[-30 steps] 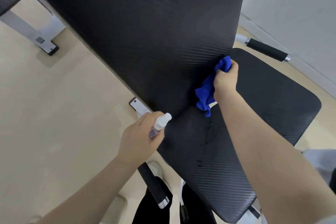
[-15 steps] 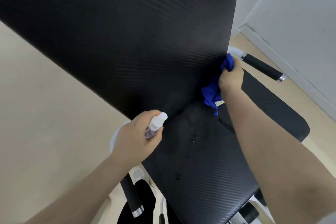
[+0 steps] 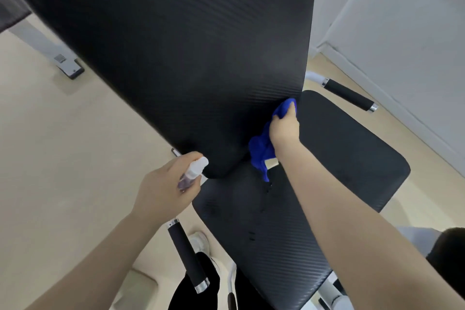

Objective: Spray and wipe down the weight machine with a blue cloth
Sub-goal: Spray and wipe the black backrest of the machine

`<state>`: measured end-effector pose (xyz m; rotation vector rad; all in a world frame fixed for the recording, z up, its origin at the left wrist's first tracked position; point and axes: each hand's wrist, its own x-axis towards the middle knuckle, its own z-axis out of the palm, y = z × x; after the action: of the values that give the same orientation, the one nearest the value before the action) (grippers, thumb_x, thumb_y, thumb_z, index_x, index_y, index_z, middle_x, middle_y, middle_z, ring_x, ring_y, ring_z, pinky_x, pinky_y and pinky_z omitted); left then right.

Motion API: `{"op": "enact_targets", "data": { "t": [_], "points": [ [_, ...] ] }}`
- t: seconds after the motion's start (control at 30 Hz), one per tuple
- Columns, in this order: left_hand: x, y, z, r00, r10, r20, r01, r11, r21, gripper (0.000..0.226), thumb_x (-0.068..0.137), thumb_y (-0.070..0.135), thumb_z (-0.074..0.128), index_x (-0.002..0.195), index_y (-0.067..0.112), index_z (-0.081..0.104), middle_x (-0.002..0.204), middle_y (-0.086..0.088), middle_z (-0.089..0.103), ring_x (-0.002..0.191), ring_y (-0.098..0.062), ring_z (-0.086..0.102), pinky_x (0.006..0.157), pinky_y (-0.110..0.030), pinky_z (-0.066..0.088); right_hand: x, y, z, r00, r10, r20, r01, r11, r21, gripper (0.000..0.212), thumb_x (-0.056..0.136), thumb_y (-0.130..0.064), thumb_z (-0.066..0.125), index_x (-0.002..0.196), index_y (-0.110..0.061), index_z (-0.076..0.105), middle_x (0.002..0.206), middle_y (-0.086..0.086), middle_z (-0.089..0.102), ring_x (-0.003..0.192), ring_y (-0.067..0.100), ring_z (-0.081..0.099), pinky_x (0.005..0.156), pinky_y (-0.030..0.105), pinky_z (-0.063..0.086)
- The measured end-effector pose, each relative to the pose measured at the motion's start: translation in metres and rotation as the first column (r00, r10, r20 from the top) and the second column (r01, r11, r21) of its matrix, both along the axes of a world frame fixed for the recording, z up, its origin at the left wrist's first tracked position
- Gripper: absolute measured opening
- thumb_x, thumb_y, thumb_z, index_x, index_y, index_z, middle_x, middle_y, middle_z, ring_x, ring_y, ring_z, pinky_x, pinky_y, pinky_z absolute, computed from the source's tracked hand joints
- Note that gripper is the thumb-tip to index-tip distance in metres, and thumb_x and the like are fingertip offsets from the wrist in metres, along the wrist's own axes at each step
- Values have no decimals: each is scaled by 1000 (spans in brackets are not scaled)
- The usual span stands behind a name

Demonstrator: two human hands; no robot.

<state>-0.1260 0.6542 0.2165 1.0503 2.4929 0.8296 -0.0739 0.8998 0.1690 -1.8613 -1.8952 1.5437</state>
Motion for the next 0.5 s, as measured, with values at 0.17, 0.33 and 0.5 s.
{"op": "enact_targets", "data": {
  "t": [0.17, 0.33, 0.5],
  "points": [
    [-5, -12, -10, 1000, 0, 29, 0, 1000, -15, 38, 76, 38, 45, 112, 26, 52, 82, 6, 55, 57, -17, 48, 58, -23, 37, 5, -75, -5, 980, 102, 169, -37, 937, -348, 70, 97, -11, 38, 149, -20, -7, 149, 18, 22, 127, 34, 36, 102, 41, 33],
    [-10, -24, -9, 990, -138, 27, 137, 990, 9, 33, 75, 42, 39, 107, 35, 41, 109, 15, 47, 71, -8, 49, 52, -13, 36, 24, -95, -12, 980, -166, -112, 121, 936, -331, 60, 91, 0, 37, 145, -21, 21, 124, 9, 51, 109, 26, 52, 95, 38, 45],
    [-12, -31, -13, 986, -166, 16, 165, 985, 39, 32, 82, 34, 49, 113, 31, 41, 114, 4, 56, 62, -6, 47, 53, -13, 36, 5, -67, 1, 891, -277, -359, 288, 957, -25, 58, 91, -4, 42, 144, -24, 30, 134, 2, 49, 112, 19, 52, 98, 33, 43]
  ]
}}
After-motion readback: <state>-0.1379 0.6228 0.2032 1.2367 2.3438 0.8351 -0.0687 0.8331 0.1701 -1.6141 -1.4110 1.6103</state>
